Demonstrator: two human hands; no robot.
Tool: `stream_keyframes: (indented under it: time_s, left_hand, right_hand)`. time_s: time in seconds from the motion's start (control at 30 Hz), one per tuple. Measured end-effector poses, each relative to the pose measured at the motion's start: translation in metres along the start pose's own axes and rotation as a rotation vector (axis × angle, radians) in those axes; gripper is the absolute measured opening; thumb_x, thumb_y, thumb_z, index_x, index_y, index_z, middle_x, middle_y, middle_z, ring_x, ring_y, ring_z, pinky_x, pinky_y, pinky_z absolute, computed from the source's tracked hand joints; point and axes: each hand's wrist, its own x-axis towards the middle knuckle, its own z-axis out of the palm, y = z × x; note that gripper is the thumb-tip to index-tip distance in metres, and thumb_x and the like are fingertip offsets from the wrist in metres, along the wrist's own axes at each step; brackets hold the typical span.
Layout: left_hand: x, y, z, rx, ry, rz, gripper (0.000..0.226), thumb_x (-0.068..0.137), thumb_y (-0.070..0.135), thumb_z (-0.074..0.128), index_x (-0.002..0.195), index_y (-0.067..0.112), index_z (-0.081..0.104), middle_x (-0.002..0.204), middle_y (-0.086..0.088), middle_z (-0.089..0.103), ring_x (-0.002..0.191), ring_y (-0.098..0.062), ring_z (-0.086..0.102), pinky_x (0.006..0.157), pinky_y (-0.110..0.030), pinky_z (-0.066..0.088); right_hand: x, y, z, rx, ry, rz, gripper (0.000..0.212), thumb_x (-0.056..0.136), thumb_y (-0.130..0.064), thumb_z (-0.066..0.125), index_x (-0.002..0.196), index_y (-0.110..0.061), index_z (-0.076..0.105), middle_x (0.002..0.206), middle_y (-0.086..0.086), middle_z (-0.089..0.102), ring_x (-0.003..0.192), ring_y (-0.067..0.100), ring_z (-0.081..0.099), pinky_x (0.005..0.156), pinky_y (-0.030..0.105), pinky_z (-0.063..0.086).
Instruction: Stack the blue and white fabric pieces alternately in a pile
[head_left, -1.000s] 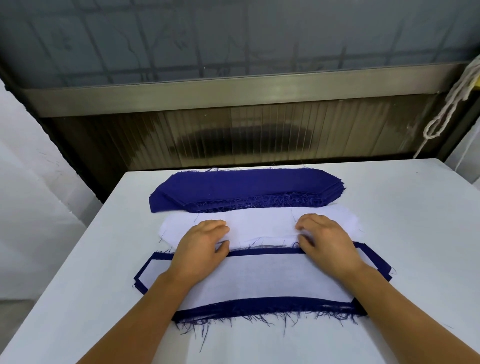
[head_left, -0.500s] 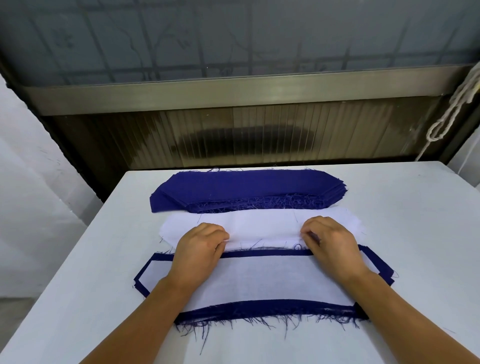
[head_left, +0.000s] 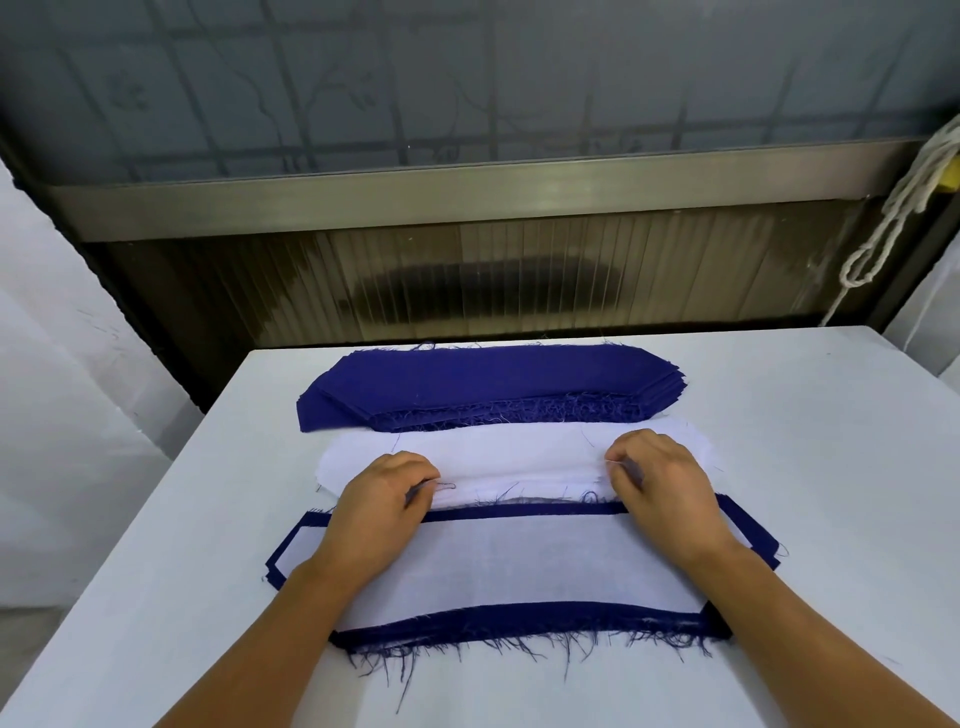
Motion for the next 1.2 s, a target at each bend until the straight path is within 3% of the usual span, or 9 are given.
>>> stream_keyframes:
  time_s: [0.1,0.23,0.43,0.6,0.67,0.77,0.93,1.07,1.2]
  left_hand:
    - [-0.001,0.001,-0.019,0.023,0.014,0.012,0.013,0.094,0.018,0.062,0.1,0.018,0.073,0.1,0.017,0.062,0.096,-0.004,0.056,0.086,-0.024,0.048]
    - [-0.002,0.008,-0.06,0.002,-0.02,0.033,0.01,0.091,0.024,0.065,0.094,0.027,0.075,0.09,0.024,0.059,0.089,-0.003,0.057,0.075,-0.017,0.045]
    - [-0.006,0.015,-0.104,-0.283,-0.413,-0.184,0.009,0.086,0.032,0.071,0.079,0.038,0.074,0.085,0.016,0.072,0.08,0.0,0.066,0.068,-0.007,0.046]
    - [-0.007,0.004,-0.099,-0.202,-0.578,-0.234,0.012,0.089,0.033,0.068,0.08,0.028,0.074,0.082,0.01,0.072,0.078,-0.003,0.065,0.076,-0.022,0.052]
    - [-0.007,0.002,-0.094,-0.174,-0.531,-0.261,0.015,0.091,0.031,0.066,0.078,0.028,0.073,0.081,0.008,0.071,0.076,-0.005,0.064,0.076,-0.03,0.052]
    - [-0.005,0.006,-0.095,-0.207,-0.243,-0.238,0.019,0.09,0.029,0.067,0.075,0.039,0.072,0.087,0.018,0.069,0.081,0.002,0.064,0.07,-0.01,0.047]
    - [-0.012,0.01,-0.103,-0.016,0.147,0.095,0.012,0.093,0.033,0.062,0.091,0.027,0.073,0.09,0.024,0.063,0.091,0.003,0.058,0.077,-0.004,0.04]
    - [-0.045,-0.003,-0.083,0.12,0.087,0.32,0.032,0.093,0.038,0.051,0.09,0.018,0.076,0.094,0.012,0.064,0.087,-0.004,0.057,0.077,-0.018,0.044]
    - [-0.076,-0.019,-0.052,0.144,-0.081,0.357,0.039,0.099,0.042,0.043,0.091,0.021,0.075,0.098,0.013,0.064,0.087,-0.007,0.06,0.079,-0.02,0.045]
  right_hand:
    - [-0.001,-0.006,-0.013,-0.006,0.007,-0.018,0.013,0.087,-0.005,0.064,0.086,-0.018,0.065,0.088,-0.009,0.063,0.082,0.013,0.058,0.08,0.027,0.045]
    - [-0.008,-0.021,-0.05,0.116,-0.097,0.074,0.013,0.092,-0.025,0.061,0.082,-0.034,0.06,0.084,-0.021,0.064,0.085,-0.006,0.059,0.065,0.01,0.041]
    - [-0.008,-0.032,-0.095,0.486,-0.535,0.236,0.016,0.088,-0.02,0.068,0.075,-0.029,0.07,0.079,-0.008,0.07,0.071,-0.001,0.061,0.065,0.009,0.043]
    - [-0.01,-0.029,-0.087,0.394,-0.687,0.305,0.012,0.089,-0.016,0.067,0.081,-0.024,0.071,0.082,-0.009,0.073,0.076,0.005,0.066,0.07,0.017,0.049]
    - [-0.008,-0.028,-0.082,0.341,-0.615,0.324,0.016,0.09,-0.018,0.065,0.076,-0.026,0.068,0.076,-0.012,0.069,0.068,0.003,0.06,0.064,0.016,0.045]
    - [-0.004,-0.03,-0.082,0.275,-0.329,0.258,0.018,0.091,-0.024,0.061,0.075,-0.031,0.064,0.075,-0.021,0.064,0.066,-0.001,0.056,0.058,0.01,0.041]
    - [-0.014,-0.031,-0.081,0.034,0.196,-0.2,0.013,0.096,-0.02,0.052,0.093,-0.02,0.065,0.097,-0.015,0.064,0.091,0.004,0.055,0.072,0.014,0.041]
    - [-0.048,-0.011,-0.057,-0.063,0.171,-0.424,0.024,0.092,-0.016,0.049,0.091,-0.006,0.071,0.1,0.001,0.068,0.098,0.017,0.057,0.091,0.027,0.04]
    - [-0.082,0.006,-0.032,-0.081,0.019,-0.44,0.038,0.1,-0.029,0.041,0.09,-0.011,0.074,0.102,-0.004,0.069,0.1,0.014,0.058,0.09,0.027,0.043]
